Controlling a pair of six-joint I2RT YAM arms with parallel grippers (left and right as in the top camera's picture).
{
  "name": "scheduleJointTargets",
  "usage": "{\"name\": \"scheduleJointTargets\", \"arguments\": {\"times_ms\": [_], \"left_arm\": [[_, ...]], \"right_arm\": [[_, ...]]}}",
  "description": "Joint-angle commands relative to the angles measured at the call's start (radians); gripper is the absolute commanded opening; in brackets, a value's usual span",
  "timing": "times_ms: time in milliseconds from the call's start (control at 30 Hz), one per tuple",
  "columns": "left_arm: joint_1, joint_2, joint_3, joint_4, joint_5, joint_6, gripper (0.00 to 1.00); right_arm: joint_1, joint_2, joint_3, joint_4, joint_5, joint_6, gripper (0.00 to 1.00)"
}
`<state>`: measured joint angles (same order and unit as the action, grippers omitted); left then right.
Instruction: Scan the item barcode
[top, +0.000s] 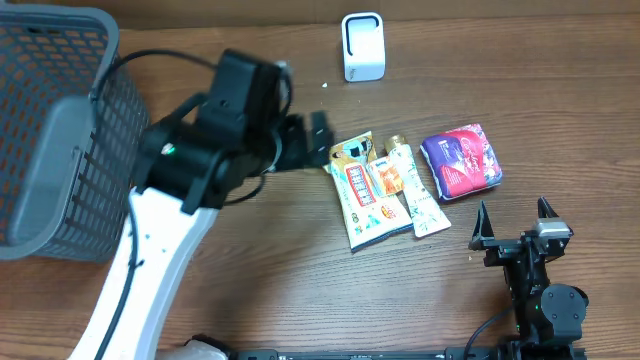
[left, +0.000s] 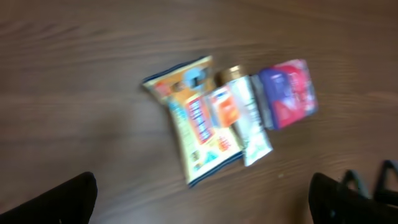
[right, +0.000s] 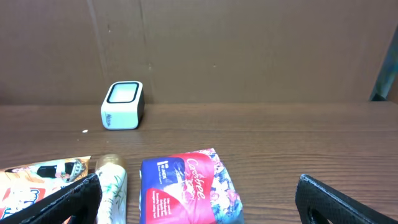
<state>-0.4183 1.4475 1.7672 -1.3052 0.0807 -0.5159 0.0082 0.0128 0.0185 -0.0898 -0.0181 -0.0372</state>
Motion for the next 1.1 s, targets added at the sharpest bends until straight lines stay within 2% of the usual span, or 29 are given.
{"name": "scheduleJointTargets", "arguments": {"times_ms": [0,200,367,767,1067], "left_arm": [[0.011,-0.050,0.020,-0.056,-0.159,0.008,1.00],[0.040,-0.082,0.020,-0.231,-0.354,-0.169,1.00],[0.101,-0.082,0.020,-0.296,-0.372,-0.251,1.00],[0.222,-0.048,0.019,-0.318,-0.390,-0.278,1.00],[0.228,0.022,0.019,-0.318,-0.394,-0.277,1.00]], "right_arm": [[-0.002,-0.010,-0.010,0.006,0.010,-0.005,1.00],[-0.002,-0.010,-0.010,0.006,0.010,-0.005,1.00],[-0.002,-0.010,-0.010,0.006,0.010,-0.005,1.00],[-0.002,-0.010,-0.010,0.006,0.010,-0.005,1.00],[-0.002,-0.010,-0.010,0.006,0.010,-0.005,1.00]]}}
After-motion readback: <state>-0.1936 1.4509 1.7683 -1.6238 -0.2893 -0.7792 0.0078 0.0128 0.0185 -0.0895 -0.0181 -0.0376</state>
